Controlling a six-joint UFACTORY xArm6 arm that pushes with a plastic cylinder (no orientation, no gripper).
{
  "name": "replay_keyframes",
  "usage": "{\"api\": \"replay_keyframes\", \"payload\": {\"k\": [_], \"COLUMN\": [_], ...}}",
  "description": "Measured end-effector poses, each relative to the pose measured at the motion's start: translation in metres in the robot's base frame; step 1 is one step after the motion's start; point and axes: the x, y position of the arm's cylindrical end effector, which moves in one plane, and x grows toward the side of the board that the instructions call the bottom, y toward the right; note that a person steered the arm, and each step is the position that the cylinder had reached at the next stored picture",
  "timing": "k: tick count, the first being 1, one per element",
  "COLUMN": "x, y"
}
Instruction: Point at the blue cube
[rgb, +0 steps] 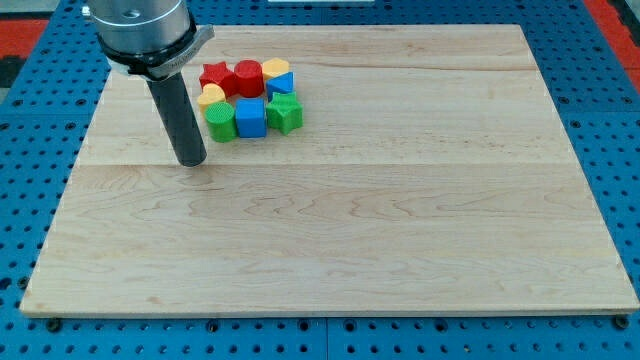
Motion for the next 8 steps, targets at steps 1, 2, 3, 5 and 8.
{"api": "replay_keyframes", "payload": {"k": [1, 2, 3, 5, 8], "x": [0.0, -0.001, -0.001, -0.001, -0.001], "y": [0.0, 0.0, 0.0, 0.003, 0.054]}}
